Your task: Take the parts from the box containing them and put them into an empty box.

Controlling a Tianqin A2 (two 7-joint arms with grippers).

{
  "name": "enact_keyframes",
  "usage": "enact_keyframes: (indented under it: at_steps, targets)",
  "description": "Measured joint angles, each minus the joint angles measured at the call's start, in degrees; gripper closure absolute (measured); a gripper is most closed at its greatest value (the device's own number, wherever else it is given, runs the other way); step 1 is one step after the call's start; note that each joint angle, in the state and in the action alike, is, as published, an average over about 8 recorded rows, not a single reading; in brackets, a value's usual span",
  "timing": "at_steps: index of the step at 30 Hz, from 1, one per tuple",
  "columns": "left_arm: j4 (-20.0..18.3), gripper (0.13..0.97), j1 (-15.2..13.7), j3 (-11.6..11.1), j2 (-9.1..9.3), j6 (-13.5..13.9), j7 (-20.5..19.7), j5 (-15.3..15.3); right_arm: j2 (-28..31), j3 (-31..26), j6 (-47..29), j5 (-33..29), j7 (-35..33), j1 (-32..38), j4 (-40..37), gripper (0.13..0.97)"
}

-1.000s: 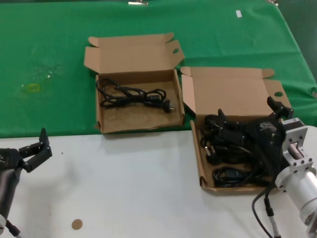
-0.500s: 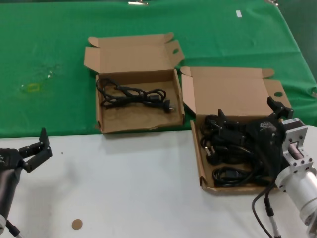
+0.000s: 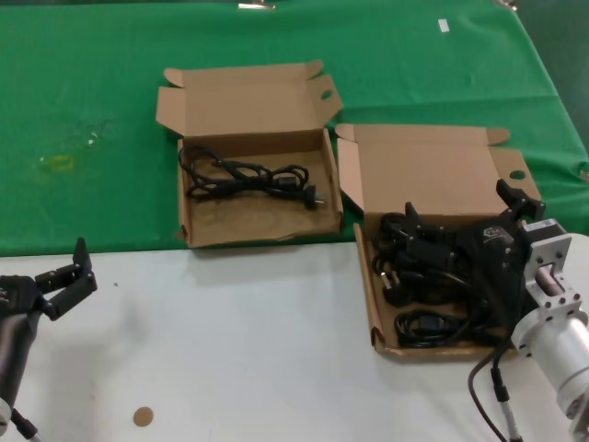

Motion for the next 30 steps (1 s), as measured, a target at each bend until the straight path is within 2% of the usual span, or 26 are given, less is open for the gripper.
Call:
enact_keyframes:
  at_steps: [30]
  targets:
    - [0.0,0.132,0.0,0.0,0.0,0.0,0.0,0.0,0.0,0.0,0.0,0.0,0.0,0.0,0.0,0.129]
